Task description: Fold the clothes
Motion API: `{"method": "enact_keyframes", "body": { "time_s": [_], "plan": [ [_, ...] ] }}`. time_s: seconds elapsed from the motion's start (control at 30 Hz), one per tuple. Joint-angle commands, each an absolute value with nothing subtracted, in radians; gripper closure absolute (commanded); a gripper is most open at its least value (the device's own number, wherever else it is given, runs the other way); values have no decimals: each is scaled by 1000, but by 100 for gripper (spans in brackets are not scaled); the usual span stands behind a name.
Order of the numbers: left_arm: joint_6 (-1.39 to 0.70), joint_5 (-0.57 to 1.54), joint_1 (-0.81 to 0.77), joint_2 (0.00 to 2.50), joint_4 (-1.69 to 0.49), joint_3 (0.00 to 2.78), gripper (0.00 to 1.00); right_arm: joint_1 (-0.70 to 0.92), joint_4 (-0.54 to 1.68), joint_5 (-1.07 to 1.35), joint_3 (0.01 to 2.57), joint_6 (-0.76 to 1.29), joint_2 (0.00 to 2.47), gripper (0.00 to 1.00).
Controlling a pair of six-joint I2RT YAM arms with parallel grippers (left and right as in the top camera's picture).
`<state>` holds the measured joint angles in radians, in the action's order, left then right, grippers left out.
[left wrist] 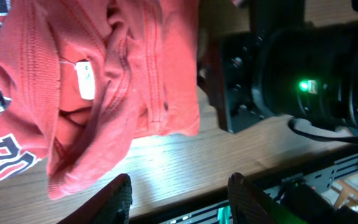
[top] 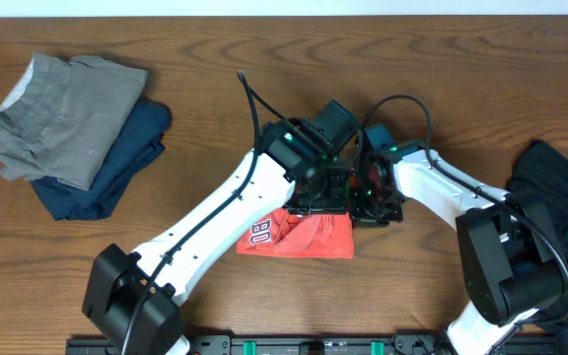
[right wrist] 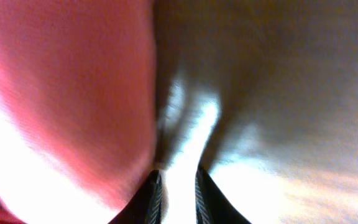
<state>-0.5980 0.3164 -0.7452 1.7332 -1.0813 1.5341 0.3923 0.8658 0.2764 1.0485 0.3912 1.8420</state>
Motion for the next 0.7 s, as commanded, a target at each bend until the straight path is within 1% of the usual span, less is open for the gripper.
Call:
{"method": "enact_keyframes", "body": {
  "time_s": [0.0,0.13,0.23,0.27,0.37,0.4,0.47,0.67],
  "plan": [
    [-525,323,-680,1681,-1112,1555,49,350,930,181,1091,395,1827,82],
    [-498,243,-546,1620,-1156,1555,48,302,1027,154,1191,353,1793,82],
    [-482,197,-416,1589,-1162,1555,43,287,1063,226,1287,261,1758,80],
    [-475,197,-374,1588,-1162,1554,42,287,1063,273,1311,220,1749,79],
    [-448,198,-283,1598,-1166,1547,41,306,1047,402,1374,138,1729,70],
    [-447,197,-261,1607,-1166,1538,41,321,1034,408,1387,136,1728,65],
    [-429,197,-240,1621,-1166,1523,41,347,1002,408,1391,136,1728,60],
    [-419,197,-228,1705,-1166,1477,41,449,931,397,1391,144,1754,59]
  ]
}}
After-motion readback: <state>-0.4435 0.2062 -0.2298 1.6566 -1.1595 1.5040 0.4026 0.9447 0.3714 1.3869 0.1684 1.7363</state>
